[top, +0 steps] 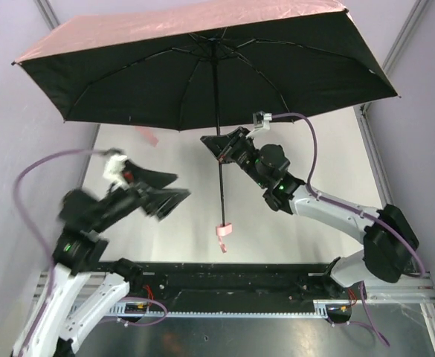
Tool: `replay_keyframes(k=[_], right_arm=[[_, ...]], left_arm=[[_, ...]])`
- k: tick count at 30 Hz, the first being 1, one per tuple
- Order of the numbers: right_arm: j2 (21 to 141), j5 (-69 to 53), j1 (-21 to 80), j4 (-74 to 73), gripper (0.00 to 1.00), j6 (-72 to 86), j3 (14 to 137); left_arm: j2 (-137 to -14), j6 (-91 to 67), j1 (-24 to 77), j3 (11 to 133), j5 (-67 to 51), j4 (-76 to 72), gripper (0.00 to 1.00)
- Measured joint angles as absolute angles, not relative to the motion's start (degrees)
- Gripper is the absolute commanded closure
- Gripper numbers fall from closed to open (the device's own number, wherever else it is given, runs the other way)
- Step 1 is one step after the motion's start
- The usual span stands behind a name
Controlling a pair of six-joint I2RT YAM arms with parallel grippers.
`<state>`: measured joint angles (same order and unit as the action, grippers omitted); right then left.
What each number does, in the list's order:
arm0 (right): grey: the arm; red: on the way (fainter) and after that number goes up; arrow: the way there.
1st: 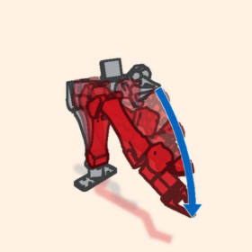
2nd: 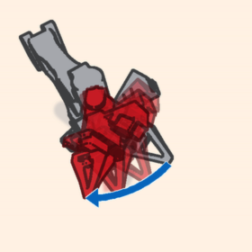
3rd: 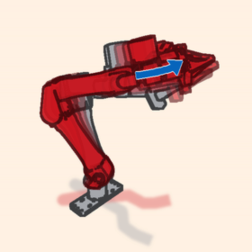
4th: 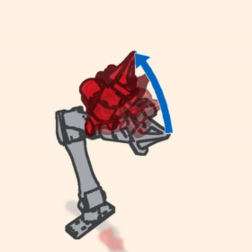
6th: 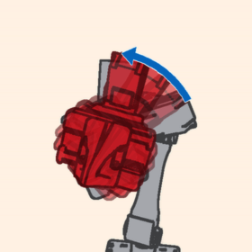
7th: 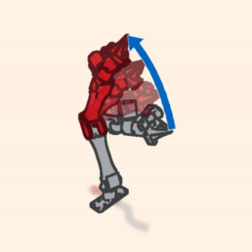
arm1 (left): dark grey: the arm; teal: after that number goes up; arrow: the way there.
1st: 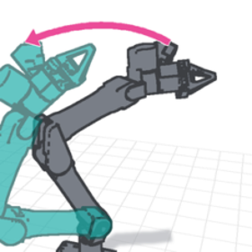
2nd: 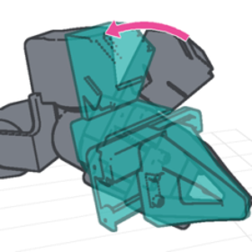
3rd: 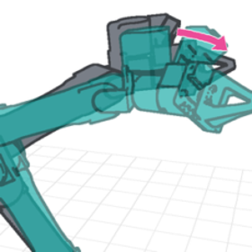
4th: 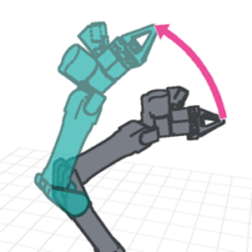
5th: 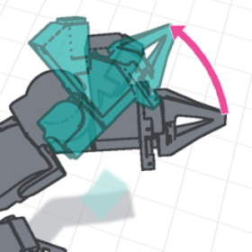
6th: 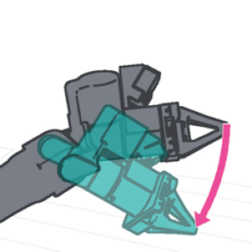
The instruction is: Put away the umbrella
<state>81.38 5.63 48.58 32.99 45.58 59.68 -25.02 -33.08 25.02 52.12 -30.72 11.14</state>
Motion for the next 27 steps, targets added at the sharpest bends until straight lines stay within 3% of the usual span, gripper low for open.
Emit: replay_keyframes(k=[6,16,24,25,27], right_arm=[[88.2,-1.4,46.3,47.6,1.0,52.6,57.5],[95.0,-11.9,42.6,59.2,1.0,63.7,55.1],[95.1,-14.9,39.7,63.0,1.0,65.5,55.1],[95.1,-15.2,39.8,63.4,1.0,64.6,55.1],[95.0,-15.4,40.4,63.4,1.0,61.9,55.1]], left_arm=[[-40.4,-36.4,25.4,42.8,-30.7,11.6,0.03],[-47.8,-42.9,26.9,34.4,-34.9,-7.7,0.09],[-52.8,-42.9,27.0,33.7,-42.1,-17.3,0.05],[-53.3,-42.5,27.0,33.7,-43.0,-17.9,0.06],[-53.6,-42.1,27.0,33.7,-44.3,-18.4,0.22]])
